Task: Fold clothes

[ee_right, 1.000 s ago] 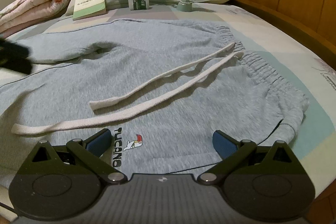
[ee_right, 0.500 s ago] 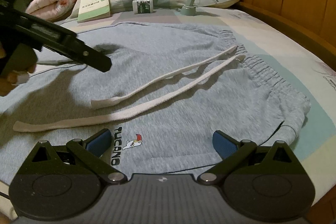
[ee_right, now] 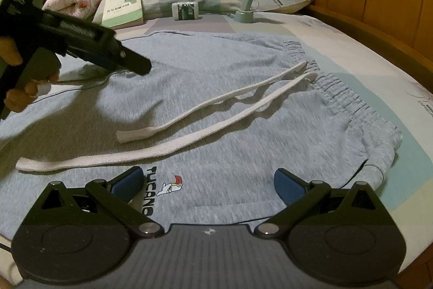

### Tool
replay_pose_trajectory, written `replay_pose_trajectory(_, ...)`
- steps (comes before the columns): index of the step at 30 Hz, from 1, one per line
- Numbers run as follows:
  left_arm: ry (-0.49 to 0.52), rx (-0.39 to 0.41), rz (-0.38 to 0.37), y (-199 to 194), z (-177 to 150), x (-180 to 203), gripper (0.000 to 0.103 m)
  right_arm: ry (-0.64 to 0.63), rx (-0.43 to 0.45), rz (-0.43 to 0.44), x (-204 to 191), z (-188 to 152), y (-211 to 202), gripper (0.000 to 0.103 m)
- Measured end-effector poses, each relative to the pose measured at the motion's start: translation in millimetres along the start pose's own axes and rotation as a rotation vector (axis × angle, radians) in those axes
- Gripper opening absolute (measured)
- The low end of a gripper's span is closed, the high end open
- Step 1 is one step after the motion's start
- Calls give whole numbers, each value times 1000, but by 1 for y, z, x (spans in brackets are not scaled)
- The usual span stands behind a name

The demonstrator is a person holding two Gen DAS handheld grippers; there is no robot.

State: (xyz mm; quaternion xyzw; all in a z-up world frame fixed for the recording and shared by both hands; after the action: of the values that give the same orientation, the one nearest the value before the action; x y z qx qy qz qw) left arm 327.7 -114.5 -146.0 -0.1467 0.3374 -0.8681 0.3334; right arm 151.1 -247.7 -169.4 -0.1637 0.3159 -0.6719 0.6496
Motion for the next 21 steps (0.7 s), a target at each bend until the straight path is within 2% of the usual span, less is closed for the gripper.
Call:
replay_pose_trajectory(5,6,23,-94,-15,5,6,102,1,0,-1,0,0,0,103)
replay_pose_trajectory(9,29,-5,-104,-14,-6,6,102,1,2,-1,0,0,-1,103)
replay_pose_trajectory(13,-44,-71,-93,4,-19,-6,102,2,1,-3,-1,0,-1,103)
replay_pose_trajectory(18,-58,-59,-89,-7,-16,-5,102,3,-1,-5,-1,0,-1,103)
replay_pose_trajectory(21,-27,-2,-149,-20,-5,7,102,4,0,-7,-1,1,-1,103)
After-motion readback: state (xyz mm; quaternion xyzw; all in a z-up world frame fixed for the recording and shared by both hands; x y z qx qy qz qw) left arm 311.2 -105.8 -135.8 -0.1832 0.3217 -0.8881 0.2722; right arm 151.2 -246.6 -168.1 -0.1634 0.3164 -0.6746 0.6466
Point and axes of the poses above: each gripper's, at about its wrist camera, not at the fingertips, and y roughly the way its jaws point, x to its right, z to its top, the point moved 4 cm from there along y, roughly the way its jaws point, and after that the axes turned 12 degrees about y, right-handed, at the moved point
